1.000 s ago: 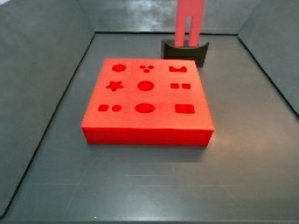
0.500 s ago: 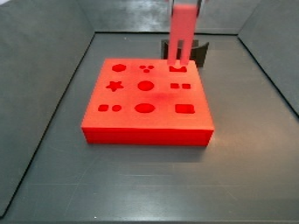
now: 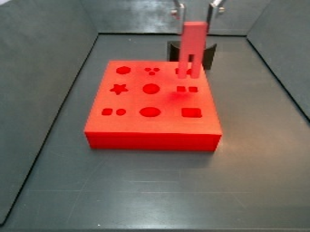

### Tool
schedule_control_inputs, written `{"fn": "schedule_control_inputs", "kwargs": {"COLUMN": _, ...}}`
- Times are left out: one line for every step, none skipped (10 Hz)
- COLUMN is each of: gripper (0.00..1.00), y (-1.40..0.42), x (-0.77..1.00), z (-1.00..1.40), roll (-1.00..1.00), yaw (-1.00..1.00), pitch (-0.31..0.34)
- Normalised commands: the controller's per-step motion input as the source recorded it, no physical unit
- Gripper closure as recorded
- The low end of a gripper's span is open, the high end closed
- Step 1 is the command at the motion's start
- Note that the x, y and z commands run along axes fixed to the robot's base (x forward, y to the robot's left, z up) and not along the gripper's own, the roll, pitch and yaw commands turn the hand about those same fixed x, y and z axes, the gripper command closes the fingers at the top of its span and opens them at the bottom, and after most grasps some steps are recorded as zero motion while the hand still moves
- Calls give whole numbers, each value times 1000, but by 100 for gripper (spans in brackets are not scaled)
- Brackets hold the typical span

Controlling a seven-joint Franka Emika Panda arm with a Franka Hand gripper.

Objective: Insert the double-square object.

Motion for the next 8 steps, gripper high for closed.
{"fn": "schedule_control_inputs", "kwargs": {"gripper": 100, "y": 0, "x": 300, "z": -57, "roll": 131, "yaw": 234, "pitch": -77}}
{"fn": "schedule_control_inputs", "kwargs": {"gripper": 100, "y": 0, "x": 0, "z": -69, "roll": 153, "yaw": 89, "pitch": -37}}
{"fn": "schedule_control_inputs", "kwargs": {"gripper": 100, "y": -34, "x": -37, "z": -86, "roll": 134, "yaw": 0, "pitch": -10}}
{"fn": "schedule_control_inputs", "kwargs": {"gripper": 100, "y": -106, "x": -103, "z": -137, "roll": 121, "yaw": -29, "pitch": 0}}
{"fn": "schedule_control_inputs", "kwargs": {"gripper": 100, "y": -89, "x": -86, "z": -154, "roll": 111, "yaw": -31, "pitch": 0}}
{"fn": "schedule_control_inputs", "kwargs": {"gripper": 100, "y": -117, "x": -111, "z": -63, "roll": 74, "yaw": -131, "pitch": 0}}
{"fn": "schedule_control_inputs", "kwargs": {"gripper": 100, "y": -74, "x": -91, "z": -14, "roll": 61, "yaw": -197, "pitch": 0}}
{"fn": "schedule_control_inputs", "kwargs": {"gripper": 100, "y": 0, "x": 0, "z": 0, "roll": 97, "yaw": -254, "pitch": 0}}
